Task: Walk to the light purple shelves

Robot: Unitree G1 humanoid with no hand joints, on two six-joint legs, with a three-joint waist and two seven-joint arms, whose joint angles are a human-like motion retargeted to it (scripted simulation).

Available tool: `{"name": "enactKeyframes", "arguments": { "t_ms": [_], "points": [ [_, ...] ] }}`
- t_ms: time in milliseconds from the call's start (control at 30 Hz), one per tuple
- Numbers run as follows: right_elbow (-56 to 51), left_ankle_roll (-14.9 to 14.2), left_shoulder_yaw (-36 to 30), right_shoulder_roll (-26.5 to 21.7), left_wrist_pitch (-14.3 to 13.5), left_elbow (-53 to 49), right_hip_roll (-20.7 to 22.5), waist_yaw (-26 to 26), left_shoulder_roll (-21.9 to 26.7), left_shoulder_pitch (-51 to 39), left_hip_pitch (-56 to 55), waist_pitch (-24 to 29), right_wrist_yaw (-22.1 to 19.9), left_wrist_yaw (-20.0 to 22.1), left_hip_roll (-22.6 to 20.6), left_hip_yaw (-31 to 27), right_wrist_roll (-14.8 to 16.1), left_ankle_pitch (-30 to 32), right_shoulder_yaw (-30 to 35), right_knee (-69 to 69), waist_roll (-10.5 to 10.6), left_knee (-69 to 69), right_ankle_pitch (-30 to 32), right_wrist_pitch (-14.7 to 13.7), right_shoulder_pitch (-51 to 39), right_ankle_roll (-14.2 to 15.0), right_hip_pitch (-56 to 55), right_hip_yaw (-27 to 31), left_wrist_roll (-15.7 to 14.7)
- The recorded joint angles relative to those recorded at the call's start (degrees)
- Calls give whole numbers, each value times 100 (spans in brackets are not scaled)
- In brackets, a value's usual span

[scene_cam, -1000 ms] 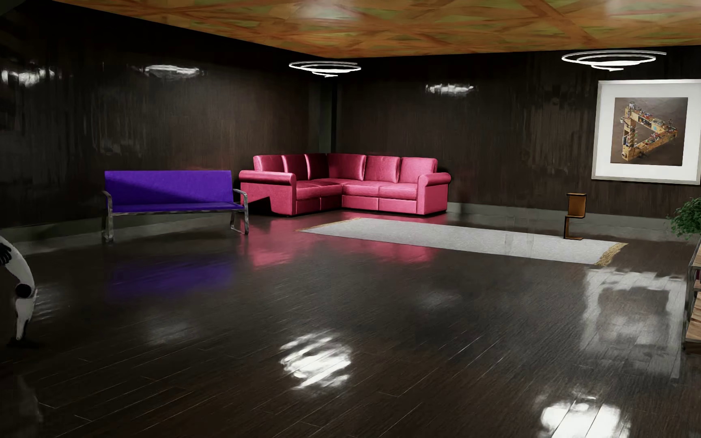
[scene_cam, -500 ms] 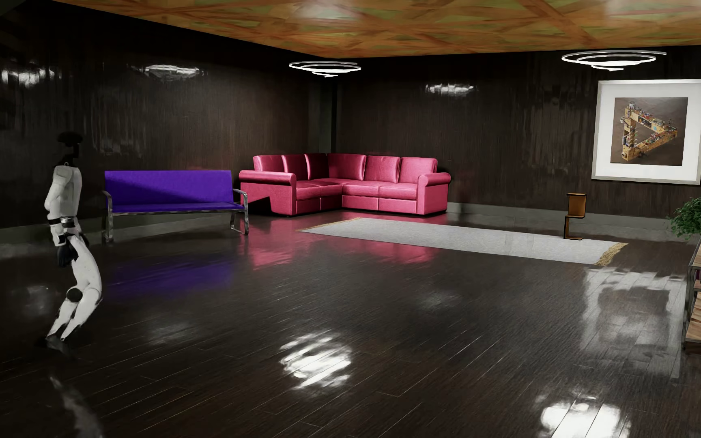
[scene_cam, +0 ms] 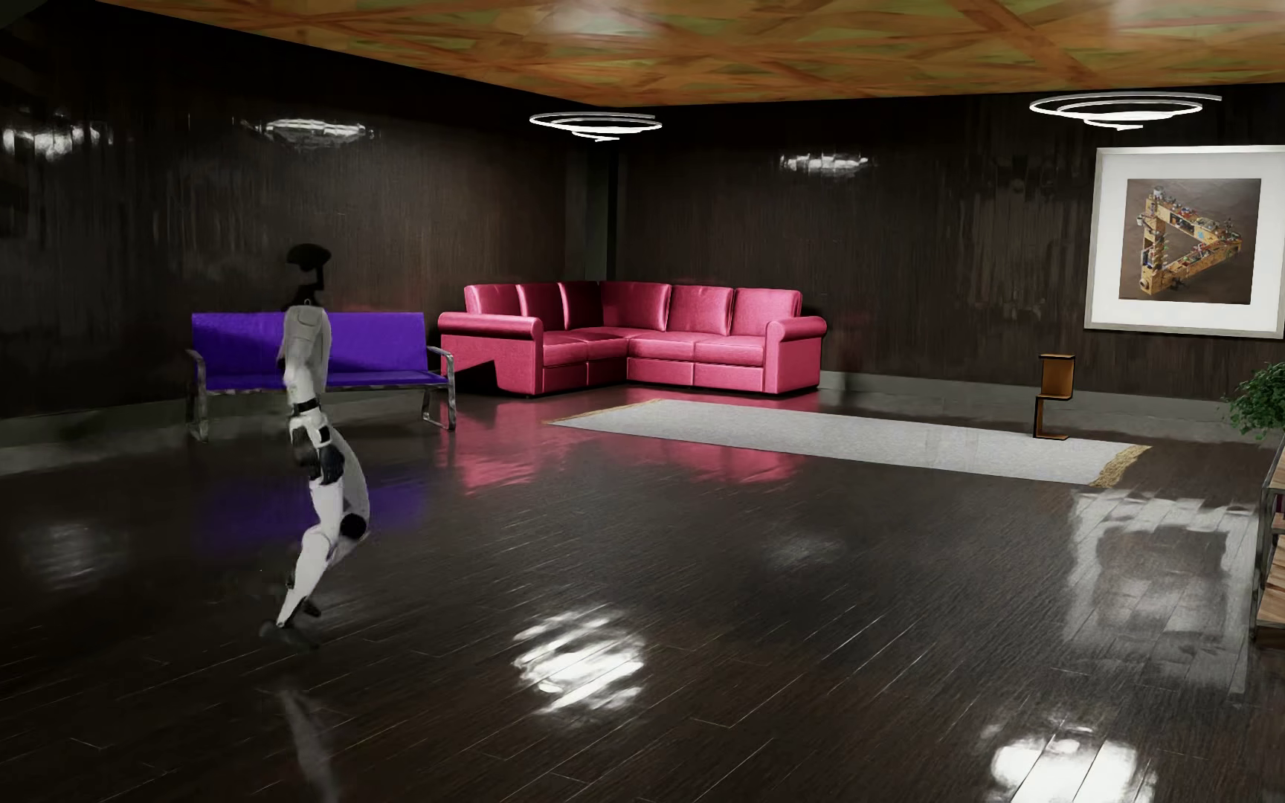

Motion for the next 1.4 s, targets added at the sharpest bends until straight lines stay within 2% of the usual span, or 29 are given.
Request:
{"name": "enactKeyframes", "arguments": {
  "t_ms": [133,167,200,233,300,333,367,400,433,467,500,567,600,667,700,767,800,833,867,933,967,1033,1133,1167,1200,1233,1267,1333,1400],
  "points": [
    [-784,0,112,-255,0,44,-257,681,12,210,-985,-176,0,0,222,0,0,629,-424,-574,-82,-3540,-1575,0,-513,0,1561,0,0],
    [-791,0,74,-269,0,125,-300,781,18,230,-1106,-254,0,0,357,0,0,2193,-417,-559,-61,-5713,-1636,0,-656,0,1816,0,0],
    [-809,0,106,-245,0,178,-504,951,16,272,-1231,-227,0,0,415,0,0,965,-569,-470,-108,-3839,-1466,0,-691,0,2081,0,0],
    [-902,0,56,-202,0,285,-724,1059,-18,287,-1374,-214,0,0,373,0,0,343,-789,-257,-139,-3205,-1109,0,-623,0,2318,0,0],
    [-413,0,-44,80,0,718,-1114,1043,-63,336,-1573,-403,0,0,28,0,0,772,-785,1030,-371,-1953,814,0,-354,0,2120,0,0],
    [-125,0,-1,147,0,863,-1151,916,-90,276,-1273,-340,0,0,-168,0,0,488,-843,2199,-385,-1632,1789,0,-224,0,1720,0,0],
    [-35,0,165,150,0,683,-1260,824,-126,277,-866,-227,0,0,-603,0,0,170,-764,3698,-470,-1680,2082,0,-105,0,1004,0,0],
    [230,0,156,192,0,575,-1154,532,-127,268,-242,-121,0,0,-772,0,0,15,-387,4627,-435,-1940,1563,0,-154,0,456,0,0],
    [406,0,169,334,0,392,-888,196,-141,169,286,-82,0,0,-746,0,0,-28,-562,5091,-276,-2192,1102,0,-71,0,-191,0,0],
    [122,0,149,221,0,82,-706,-172,-92,135,861,-71,0,0,-760,0,0,-43,-305,4937,-155,-2585,1117,0,134,0,-800,0,0],
    [560,0,249,439,0,-163,-590,-542,-55,114,1483,-44,0,0,-762,0,0,-50,-560,4129,-74,-3005,1385,0,235,0,-1219,0,0],
    [540,0,371,290,0,-713,-426,-1065,-8,-12,2486,-27,0,0,-549,0,0,-199,-130,1896,136,-3548,2034,0,511,0,-1943,0,0],
    [530,0,428,287,0,-882,-538,-1213,50,-172,2821,-89,0,0,-577,0,0,-364,-112,819,97,-3689,1728,0,595,0,-2273,0,0],
    [540,0,633,269,0,-1093,-787,-1527,147,-465,3289,-188,0,0,-529,0,0,-681,-9,-272,26,-3667,-891,0,684,0,-2707,0,0],
    [496,0,725,226,0,-1088,-902,-1696,151,-558,3502,-184,0,0,-414,0,0,-639,67,-256,62,-3553,-1282,0,759,0,-2840,0,0],
    [575,0,931,201,0,-877,-761,-1867,73,-503,3850,-212,0,0,-40,0,0,327,105,228,231,-3034,874,0,858,0,-3162,0,0],
    [646,0,987,215,0,-733,-443,-1776,0,-377,3581,-302,0,0,224,0,0,1370,123,687,450,-2256,1871,0,871,0,-3278,0,0],
    [851,0,647,181,0,-320,-255,-1616,-6,-324,3155,-312,0,0,299,0,0,2194,20,1128,582,-1171,2059,0,813,0,-3131,0,0],
    [848,0,623,146,0,-313,61,-1444,-3,-158,2340,-346,0,0,390,0,0,2231,-96,1260,700,129,1897,0,692,0,-2935,0,0],
    [845,0,287,154,0,-236,252,-813,34,7,1152,-159,0,0,196,0,0,604,-425,789,696,1513,1185,0,390,0,-1690,0,0],
    [667,0,185,69,0,-184,258,-454,62,159,541,-145,0,0,52,0,0,248,-362,459,634,1549,750,0,243,0,-1046,0,0],
    [-45,0,158,-90,0,100,32,289,142,459,-247,-75,0,0,-186,0,0,195,-646,-290,440,254,-177,0,138,0,291,0,0],
    [-885,0,156,-231,0,479,-181,949,269,792,-962,-276,0,0,11,0,0,409,-1018,-478,398,-2916,-1705,0,-279,0,1588,0,0],
    [-1054,0,101,-265,0,634,-218,1059,274,864,-995,-361,0,0,57,0,0,1016,-1175,-472,430,-3649,-1851,0,-429,0,1826,0,0],
    [-1134,0,124,-261,0,767,-206,1051,277,933,-1176,-467,0,0,77,0,0,3786,-1282,-573,473,-5962,-1722,0,-555,0,1953,0,0],
    [-1200,0,96,-246,0,937,-296,1004,269,970,-1356,-415,0,0,-6,0,0,1312,-1396,-472,499,-3707,-1303,0,-556,0,2167,0,0],
    [-1121,0,-20,-174,0,1118,-455,965,284,953,-1428,-361,0,0,-131,0,0,147,-1531,-19,470,-2969,-599,0,-441,0,2311,0,0],
    [-360,0,30,43,0,1279,-941,755,236,817,-1454,-254,0,0,-545,0,0,39,-1508,2346,347,-1587,894,0,-222,0,1639,0,0],
    [383,0,-193,-13,0,818,-909,424,188,481,-620,-156,0,0,-1075,0,0,-160,-958,5330,493,-1852,659,0,-121,0,109,0,0]
  ]
}}
